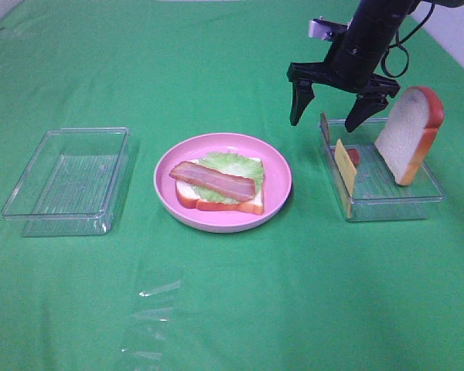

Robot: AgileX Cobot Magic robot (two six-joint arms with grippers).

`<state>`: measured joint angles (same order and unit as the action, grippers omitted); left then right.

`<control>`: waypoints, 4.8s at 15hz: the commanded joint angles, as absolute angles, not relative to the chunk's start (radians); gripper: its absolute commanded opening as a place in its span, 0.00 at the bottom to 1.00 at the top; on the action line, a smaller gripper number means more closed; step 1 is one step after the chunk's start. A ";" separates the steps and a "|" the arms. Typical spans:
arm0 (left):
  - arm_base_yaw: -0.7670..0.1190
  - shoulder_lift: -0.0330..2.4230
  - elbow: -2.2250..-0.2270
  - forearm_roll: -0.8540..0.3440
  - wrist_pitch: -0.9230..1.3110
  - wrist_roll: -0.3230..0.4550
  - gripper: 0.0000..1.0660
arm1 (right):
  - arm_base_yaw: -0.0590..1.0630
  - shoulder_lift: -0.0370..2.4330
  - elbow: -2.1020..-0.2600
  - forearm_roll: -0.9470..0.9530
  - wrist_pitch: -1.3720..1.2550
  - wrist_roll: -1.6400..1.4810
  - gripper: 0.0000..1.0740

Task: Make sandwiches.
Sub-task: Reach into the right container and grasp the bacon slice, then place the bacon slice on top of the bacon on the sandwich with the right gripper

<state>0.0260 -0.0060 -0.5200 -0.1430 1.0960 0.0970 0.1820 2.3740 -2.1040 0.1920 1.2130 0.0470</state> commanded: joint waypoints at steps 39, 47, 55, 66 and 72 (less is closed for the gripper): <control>0.019 -0.025 -0.519 -0.157 1.080 0.090 0.92 | 0.181 2.343 -2.109 0.156 1.265 0.059 0.00; 0.019 -0.025 -0.519 -0.163 1.080 0.090 0.92 | 0.182 2.154 -2.098 0.346 1.330 -0.042 0.00; 0.019 -0.025 -0.519 -0.163 1.080 0.087 0.92 | 0.216 2.025 -1.604 1.085 1.157 -0.520 0.00; 0.019 -0.025 -0.519 -0.163 1.080 0.086 0.92 | 0.391 2.209 -1.613 1.186 0.951 -0.614 0.00; 0.019 -0.025 -0.519 -0.163 1.080 0.084 0.92 | 0.389 2.219 -1.613 1.054 0.895 -0.586 0.00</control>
<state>0.0260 -0.0060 -0.5200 -0.1580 1.0960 0.0930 0.3920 2.2140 -1.6050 1.0740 0.9060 -0.5860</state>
